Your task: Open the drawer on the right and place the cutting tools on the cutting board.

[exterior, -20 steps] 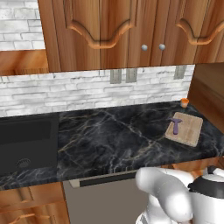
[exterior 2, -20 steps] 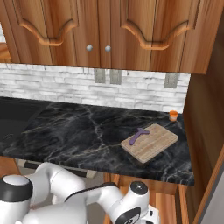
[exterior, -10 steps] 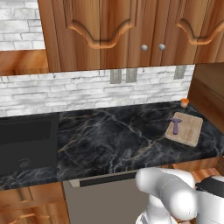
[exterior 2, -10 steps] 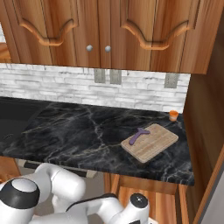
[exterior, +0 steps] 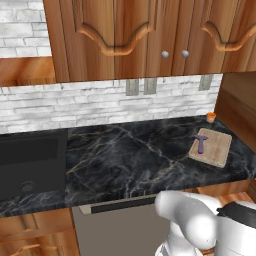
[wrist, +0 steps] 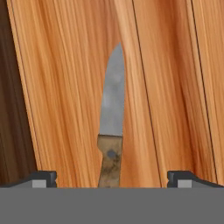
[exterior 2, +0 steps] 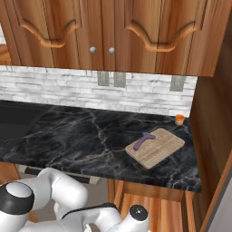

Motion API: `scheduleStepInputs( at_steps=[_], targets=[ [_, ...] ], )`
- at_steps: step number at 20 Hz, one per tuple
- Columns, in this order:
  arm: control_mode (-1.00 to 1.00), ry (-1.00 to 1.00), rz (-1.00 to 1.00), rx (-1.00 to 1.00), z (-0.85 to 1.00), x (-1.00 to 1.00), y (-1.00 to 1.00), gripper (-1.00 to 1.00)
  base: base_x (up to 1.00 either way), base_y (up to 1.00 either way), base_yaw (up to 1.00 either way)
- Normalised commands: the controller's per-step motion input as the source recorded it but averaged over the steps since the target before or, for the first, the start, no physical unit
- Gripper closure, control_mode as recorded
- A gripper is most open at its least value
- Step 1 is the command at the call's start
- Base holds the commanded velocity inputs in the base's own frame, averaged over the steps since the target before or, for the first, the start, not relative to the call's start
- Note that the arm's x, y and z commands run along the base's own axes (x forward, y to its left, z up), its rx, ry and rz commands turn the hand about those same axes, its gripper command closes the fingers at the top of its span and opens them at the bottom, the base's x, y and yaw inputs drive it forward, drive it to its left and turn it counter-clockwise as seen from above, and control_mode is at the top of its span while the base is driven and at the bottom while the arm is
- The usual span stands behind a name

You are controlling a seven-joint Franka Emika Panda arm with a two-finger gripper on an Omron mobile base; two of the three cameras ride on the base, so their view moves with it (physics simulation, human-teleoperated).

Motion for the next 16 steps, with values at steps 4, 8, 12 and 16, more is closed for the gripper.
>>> scheduleStepInputs(
  at_steps=[4,8,12,16],
  targets=[
    [-1.00,0.00,0.00,0.00,0.00,0.00,0.04,-1.00,0.00,0.00,0.00],
    [-1.00,0.00,0.00,0.00,0.00,0.21,0.00,-1.00,0.00,0.00,0.00],
    [-1.00,0.00,0.00,0.00,-0.01,0.17,0.02,-1.00,0.00,0.00,0.00],
    [-1.00,0.00,0.00,0.00,-0.22,0.03,0.15,-1.00,0.00,0.00,0.00]
  ],
)
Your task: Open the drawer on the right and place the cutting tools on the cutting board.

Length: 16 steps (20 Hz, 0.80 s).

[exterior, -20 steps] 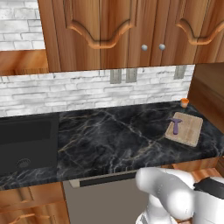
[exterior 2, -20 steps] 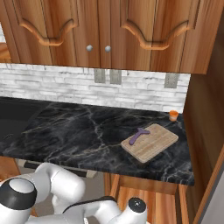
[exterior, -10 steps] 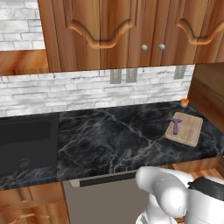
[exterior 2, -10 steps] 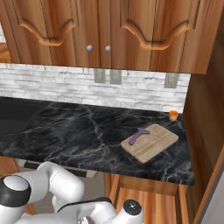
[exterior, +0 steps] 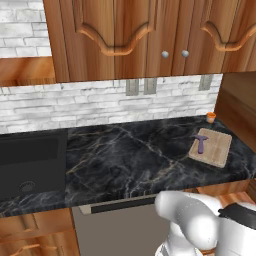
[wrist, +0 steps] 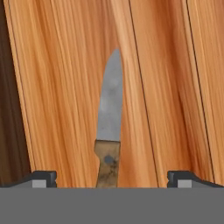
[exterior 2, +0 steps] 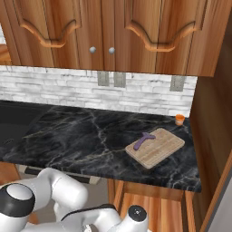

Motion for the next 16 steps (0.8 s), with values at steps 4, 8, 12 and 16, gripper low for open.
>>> scheduleStepInputs(
  at_steps=[4,8,12,16],
  targets=[
    [-1.00,0.00,0.00,0.00,-0.37,0.13,0.10,-1.00,0.00,0.00,0.00],
    [-1.00,0.00,0.00,0.00,-0.37,0.03,0.05,-1.00,0.00,0.00,0.00],
    [-1.00,0.00,0.00,0.00,-0.55,-0.16,0.03,-1.00,0.00,0.00,0.00],
    [-1.00,0.00,0.00,0.00,-0.45,-0.19,0.09,-1.00,0.00,0.00,0.00]
  ],
)
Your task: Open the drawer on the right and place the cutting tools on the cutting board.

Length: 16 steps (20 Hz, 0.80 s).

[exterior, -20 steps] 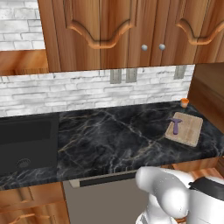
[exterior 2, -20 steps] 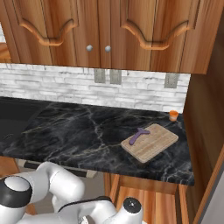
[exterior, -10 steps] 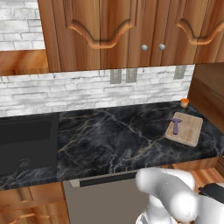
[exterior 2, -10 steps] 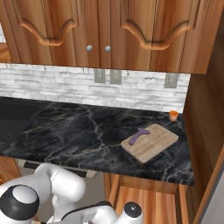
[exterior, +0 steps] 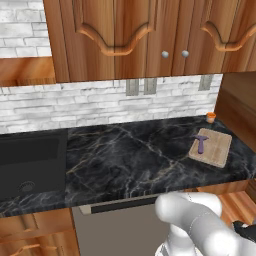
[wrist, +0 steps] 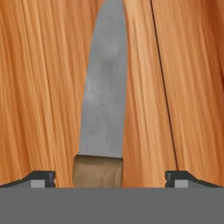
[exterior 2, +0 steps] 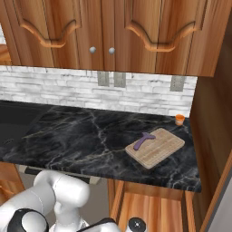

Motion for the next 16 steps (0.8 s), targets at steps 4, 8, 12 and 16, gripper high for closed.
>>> scheduleStepInputs(
  at_steps=[4,8,12,16],
  targets=[
    [-1.00,0.00,0.00,0.00,-0.29,-0.09,0.15,-1.00,0.00,0.00,0.00],
    [-1.00,0.00,0.00,0.00,-0.01,0.00,0.08,1.00,0.00,0.00,0.00],
    [-1.00,0.00,0.00,0.00,0.00,0.00,0.00,1.00,0.00,0.00,0.00],
    [-1.00,0.00,0.00,0.00,0.00,0.00,0.00,1.00,0.00,0.00,0.00]
  ],
)
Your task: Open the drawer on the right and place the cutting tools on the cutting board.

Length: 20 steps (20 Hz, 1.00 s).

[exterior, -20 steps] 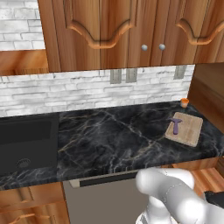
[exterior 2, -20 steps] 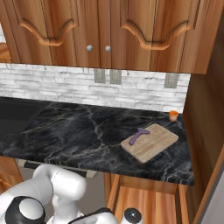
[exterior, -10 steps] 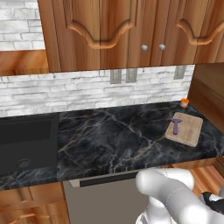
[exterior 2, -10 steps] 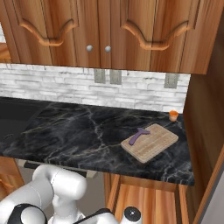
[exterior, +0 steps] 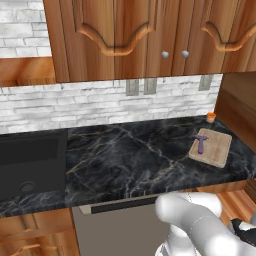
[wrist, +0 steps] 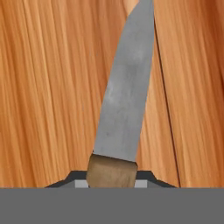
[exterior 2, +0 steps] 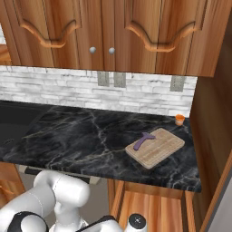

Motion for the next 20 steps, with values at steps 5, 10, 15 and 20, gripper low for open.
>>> scheduleStepInputs(
  at_steps=[5,10,15,20],
  targets=[
    [-1.00,0.00,0.00,0.00,0.32,-0.03,0.00,1.00,0.00,0.00,0.00],
    [-1.00,0.00,0.00,0.00,0.53,0.00,0.00,1.00,0.00,0.00,0.00],
    [-1.00,0.00,-0.01,0.00,0.51,0.00,0.00,1.00,0.00,0.00,0.00],
    [-1.00,0.00,-0.04,0.00,0.59,0.00,0.02,1.00,0.00,0.00,0.00]
  ],
)
